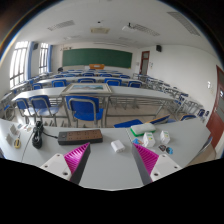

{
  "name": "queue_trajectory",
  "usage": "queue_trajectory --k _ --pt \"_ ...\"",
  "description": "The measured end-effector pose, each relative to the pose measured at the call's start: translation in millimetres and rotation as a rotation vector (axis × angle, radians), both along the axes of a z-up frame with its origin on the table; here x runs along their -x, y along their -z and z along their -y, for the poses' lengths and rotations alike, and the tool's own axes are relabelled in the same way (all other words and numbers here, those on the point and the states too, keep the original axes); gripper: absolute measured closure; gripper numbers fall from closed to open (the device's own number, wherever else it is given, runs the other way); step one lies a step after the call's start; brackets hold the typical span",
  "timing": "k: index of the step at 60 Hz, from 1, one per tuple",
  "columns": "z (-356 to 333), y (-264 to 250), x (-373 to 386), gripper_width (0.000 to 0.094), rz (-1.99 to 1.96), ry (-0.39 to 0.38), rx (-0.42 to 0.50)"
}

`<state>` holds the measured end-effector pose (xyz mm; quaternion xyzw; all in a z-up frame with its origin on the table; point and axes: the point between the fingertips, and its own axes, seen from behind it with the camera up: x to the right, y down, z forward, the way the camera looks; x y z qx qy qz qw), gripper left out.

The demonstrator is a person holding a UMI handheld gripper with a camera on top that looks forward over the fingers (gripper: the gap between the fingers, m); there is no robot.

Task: Unplug charger

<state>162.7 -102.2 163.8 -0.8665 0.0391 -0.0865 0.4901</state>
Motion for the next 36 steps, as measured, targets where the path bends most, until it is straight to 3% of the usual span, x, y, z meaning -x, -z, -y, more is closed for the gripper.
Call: queue_trajectory --k 19,36 --pt "157 -68 79 0.0083 0.048 0.045 -0.024" --pt "208 -88 105 0.0086 0.090 0.069 -0.037"
